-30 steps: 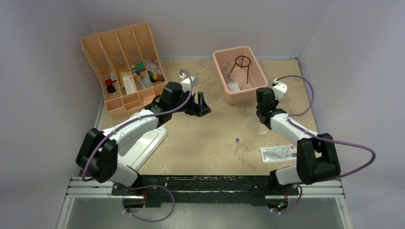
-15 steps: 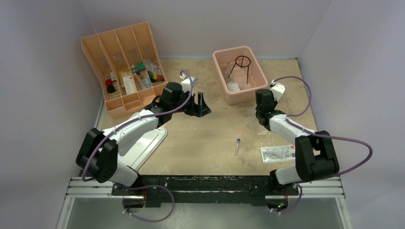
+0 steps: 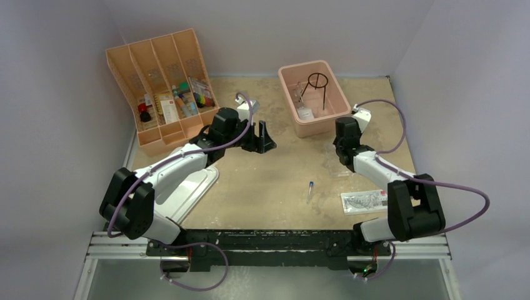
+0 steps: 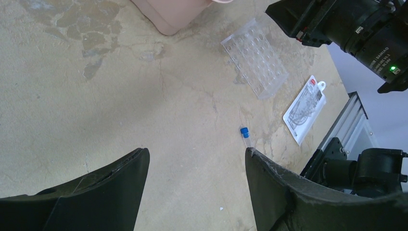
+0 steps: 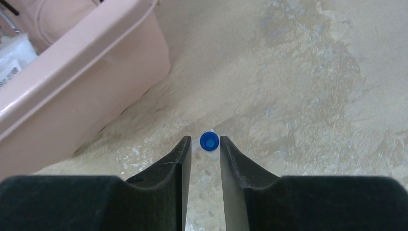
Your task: Organize the chemistry lab equipment
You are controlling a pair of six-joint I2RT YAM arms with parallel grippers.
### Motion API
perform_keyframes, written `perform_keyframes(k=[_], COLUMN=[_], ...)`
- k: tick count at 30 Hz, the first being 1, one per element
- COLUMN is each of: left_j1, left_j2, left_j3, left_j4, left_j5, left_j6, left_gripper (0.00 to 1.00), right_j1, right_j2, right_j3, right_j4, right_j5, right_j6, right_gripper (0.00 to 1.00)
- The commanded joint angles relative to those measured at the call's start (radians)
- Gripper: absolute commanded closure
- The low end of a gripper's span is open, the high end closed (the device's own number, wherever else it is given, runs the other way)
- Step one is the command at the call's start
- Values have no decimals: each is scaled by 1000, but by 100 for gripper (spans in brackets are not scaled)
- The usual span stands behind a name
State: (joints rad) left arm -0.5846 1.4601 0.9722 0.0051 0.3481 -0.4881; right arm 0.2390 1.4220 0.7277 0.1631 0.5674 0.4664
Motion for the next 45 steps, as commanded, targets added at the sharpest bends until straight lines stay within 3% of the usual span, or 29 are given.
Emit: perform_keyframes(k=[1,11,21,30,45], left_j1=[5,5,6,6,6], left_j2=[3,2,-3,-4,-3], left_j3=[4,4,2,2,4], left_j4=[40,41,39,39,34], left_j5=[11,17,21,19,17], left_j6=[-7,-10,-10,-7,-4], left_gripper=[28,28,28,28,28], right_j1=[0,-2,-31,-92,-125], right_j2=[-80,-125,-63,-17,23], right_j3=[5,61,157,177,221], right_j4=[-29,-159,-249,-202,-201], right_j5=[-54,22,-28,-122,-185], right_j6=[23,44,42,-26,-16], right_gripper=[69,65,57,64,67])
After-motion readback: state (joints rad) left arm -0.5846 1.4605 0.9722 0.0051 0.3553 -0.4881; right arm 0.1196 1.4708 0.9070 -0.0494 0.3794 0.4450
